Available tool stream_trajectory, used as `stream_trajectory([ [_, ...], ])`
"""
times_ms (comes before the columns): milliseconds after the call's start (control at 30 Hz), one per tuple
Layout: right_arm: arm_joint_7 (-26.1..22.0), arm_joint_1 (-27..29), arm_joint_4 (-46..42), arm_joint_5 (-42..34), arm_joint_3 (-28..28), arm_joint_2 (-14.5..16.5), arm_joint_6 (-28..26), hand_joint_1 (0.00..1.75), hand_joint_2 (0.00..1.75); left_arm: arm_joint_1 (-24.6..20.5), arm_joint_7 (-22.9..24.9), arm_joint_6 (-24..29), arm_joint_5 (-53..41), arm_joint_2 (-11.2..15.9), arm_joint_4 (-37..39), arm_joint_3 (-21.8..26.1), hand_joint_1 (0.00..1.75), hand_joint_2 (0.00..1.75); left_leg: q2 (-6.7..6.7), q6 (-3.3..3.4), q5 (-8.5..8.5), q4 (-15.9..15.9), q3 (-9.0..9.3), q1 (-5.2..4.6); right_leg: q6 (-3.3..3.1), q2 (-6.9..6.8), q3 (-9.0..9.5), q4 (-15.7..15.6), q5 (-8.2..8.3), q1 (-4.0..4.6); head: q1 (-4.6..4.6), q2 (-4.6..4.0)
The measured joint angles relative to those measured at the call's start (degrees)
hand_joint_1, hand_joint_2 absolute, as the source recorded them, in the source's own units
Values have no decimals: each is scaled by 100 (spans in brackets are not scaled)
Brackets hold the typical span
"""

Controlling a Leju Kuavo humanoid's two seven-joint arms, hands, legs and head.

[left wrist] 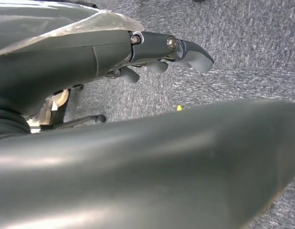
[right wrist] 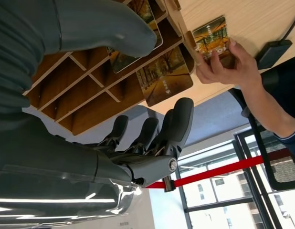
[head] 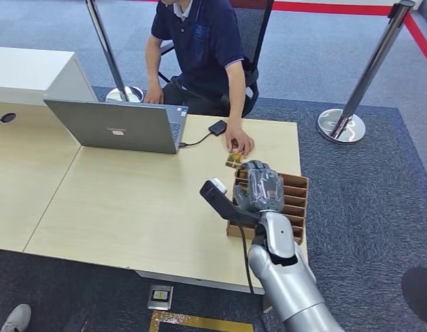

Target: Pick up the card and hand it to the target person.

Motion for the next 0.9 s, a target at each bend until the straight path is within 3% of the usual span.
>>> stream_trajectory([
  [33, 3, -26, 82, 27, -17, 0, -11, 88, 175, -1, 2, 1, 3, -1, 2, 0, 0, 0, 0, 0, 0, 0, 0, 0, 0, 0, 0, 0, 0, 0, 1, 0],
  [233, 130, -186, 505, 496, -38, -5, -37, 65, 175, -5, 5, 28, 25, -2, 16, 0, 0, 0, 0, 0, 0, 0, 0, 0, 0, 0, 0, 0, 0, 0, 1, 0],
  [467, 183, -358, 739, 686, -38, -17, -56, 62, 175, -6, 4, 62, 67, -2, 23, 0, 0, 0, 0, 0, 0, 0, 0, 0, 0, 0, 0, 0, 0, 0, 1, 0],
  [733, 179, -381, 761, 716, -38, -35, -49, 69, 175, -6, 5, 87, 75, -4, 30, 0, 0, 0, 0, 0, 0, 0, 0, 0, 0, 0, 0, 0, 0, 0, 1, 0],
  [900, 164, -385, 761, 722, -38, -41, -50, 86, 175, -6, 5, 93, 77, -5, 34, 0, 0, 0, 0, 0, 0, 0, -2, 0, 0, 0, -2, 0, 0, 0, 1, 0],
])
